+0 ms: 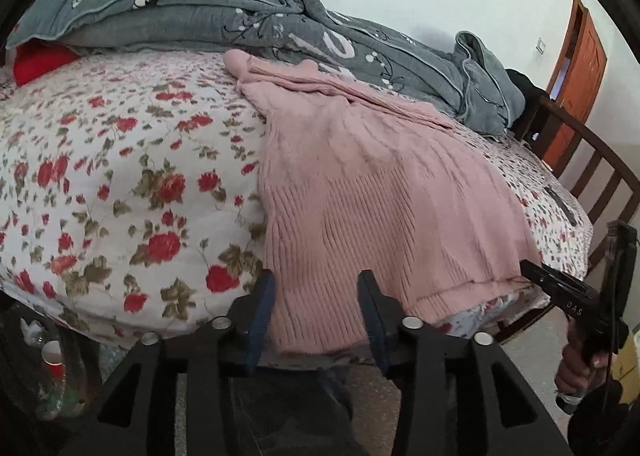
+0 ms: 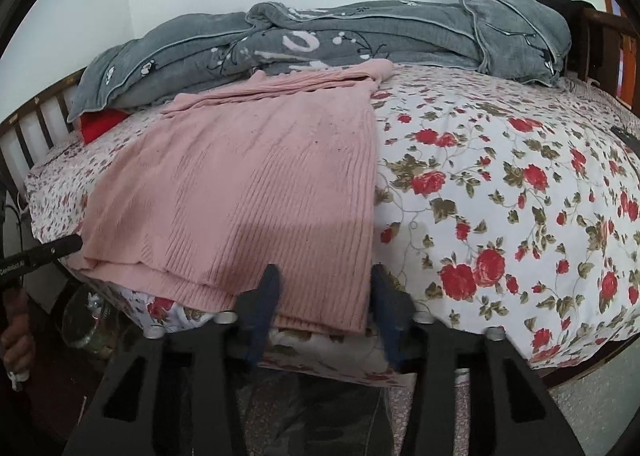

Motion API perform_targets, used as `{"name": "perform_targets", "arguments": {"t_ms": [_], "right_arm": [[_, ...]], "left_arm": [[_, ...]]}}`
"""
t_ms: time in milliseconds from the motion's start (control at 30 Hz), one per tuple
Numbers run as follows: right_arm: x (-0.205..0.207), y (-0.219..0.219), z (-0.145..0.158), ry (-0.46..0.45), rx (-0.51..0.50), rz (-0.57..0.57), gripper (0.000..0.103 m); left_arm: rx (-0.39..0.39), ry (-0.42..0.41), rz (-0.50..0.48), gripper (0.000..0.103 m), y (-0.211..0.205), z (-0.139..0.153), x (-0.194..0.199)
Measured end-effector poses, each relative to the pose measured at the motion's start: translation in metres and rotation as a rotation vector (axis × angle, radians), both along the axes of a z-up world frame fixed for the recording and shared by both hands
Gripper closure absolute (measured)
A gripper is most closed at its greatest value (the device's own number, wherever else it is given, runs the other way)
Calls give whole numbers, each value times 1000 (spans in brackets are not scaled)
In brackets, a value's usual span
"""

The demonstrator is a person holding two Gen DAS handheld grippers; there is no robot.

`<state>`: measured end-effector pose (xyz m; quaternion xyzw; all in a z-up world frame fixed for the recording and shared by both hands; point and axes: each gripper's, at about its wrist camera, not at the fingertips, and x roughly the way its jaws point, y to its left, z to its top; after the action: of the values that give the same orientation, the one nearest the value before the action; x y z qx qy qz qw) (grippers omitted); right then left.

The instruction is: Fold small clothes

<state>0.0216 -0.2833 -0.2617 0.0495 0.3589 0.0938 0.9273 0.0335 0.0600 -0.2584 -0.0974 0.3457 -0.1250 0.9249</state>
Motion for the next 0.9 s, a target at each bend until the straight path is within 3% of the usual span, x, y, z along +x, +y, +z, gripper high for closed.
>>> {"name": "perform_targets", "arguments": {"t_ms": [67, 133, 367, 467, 600, 667, 800, 900], "right_arm": [[1, 0, -1, -2, -2, -3, 92], [1, -3, -1, -2, 31, -5, 96], [4, -8, -1, 11, 80, -45, 96], [7, -8, 0, 27, 88, -60, 96], [6, -6, 0, 30, 74, -70, 96], [8, -6, 1, 44, 66, -67, 96], [14, -4, 4, 89, 49, -56, 93], [15, -9, 4, 102, 123, -33, 80]], "left_arm": [[1, -11, 36, 51, 2, 1, 1], [-29, 2, 38, 51, 4, -1, 2], [35, -1, 43, 52, -3, -5, 0], [-1, 4, 41, 68, -3, -5, 2], [6, 13, 44, 80, -4, -7, 5], [-20, 10, 32, 94, -3, -5, 7], [-134, 25, 12, 94, 6, -3, 9], [-198, 83, 15, 94, 12, -12, 15]]}}
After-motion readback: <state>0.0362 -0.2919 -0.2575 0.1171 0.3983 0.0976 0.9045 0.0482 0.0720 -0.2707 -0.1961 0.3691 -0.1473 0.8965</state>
